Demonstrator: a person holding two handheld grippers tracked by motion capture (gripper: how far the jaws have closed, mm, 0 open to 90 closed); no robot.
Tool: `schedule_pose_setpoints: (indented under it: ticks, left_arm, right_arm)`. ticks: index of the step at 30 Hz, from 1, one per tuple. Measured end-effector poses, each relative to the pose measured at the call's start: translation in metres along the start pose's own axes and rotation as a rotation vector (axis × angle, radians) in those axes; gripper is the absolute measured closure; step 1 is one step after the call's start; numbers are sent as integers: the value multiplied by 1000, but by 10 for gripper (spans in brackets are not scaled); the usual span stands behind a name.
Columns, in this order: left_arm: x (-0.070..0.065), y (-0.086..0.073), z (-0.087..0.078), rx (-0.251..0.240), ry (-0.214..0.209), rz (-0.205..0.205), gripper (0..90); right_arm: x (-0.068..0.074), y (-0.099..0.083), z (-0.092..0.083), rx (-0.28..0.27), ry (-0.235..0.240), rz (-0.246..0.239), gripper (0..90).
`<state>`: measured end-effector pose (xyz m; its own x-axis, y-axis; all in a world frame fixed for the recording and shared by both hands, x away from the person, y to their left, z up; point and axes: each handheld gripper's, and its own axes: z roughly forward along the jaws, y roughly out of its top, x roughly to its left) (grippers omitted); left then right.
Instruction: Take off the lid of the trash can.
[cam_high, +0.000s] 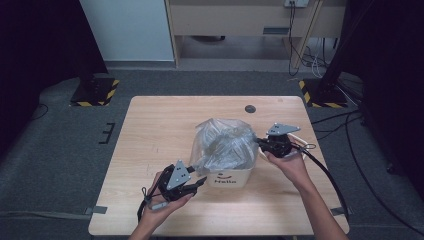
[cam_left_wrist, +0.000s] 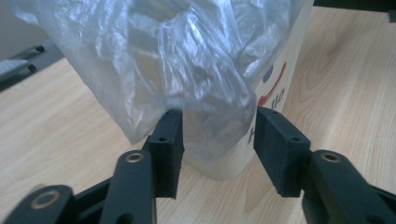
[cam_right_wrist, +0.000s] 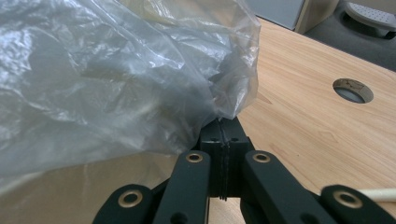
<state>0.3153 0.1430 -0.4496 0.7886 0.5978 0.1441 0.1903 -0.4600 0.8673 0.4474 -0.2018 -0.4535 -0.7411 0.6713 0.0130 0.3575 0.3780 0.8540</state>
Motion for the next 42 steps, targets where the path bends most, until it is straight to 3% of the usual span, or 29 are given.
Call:
schedule_pose_setpoints:
  ticks: [13,24,26,28,42]
  left_arm:
    - [4,11,-22,-54,20,2,414]
    - [7,14,-43,-104,26,-14,399]
    - [11,17,-46,-116,36,-31,399]
    - [19,24,-45,-113,60,-55,399]
    - [57,57,-14,-80,155,-75,400]
  right_arm:
    - [-1,2,-3,0,-10,5,900]
    - [-2,2,-4,10,-20,4,899]
    - [-2,3,-6,9,-21,6,899]
    - [-2,3,-6,5,-21,5,899]
    - [-4,5,-8,-5,-17,7,900]
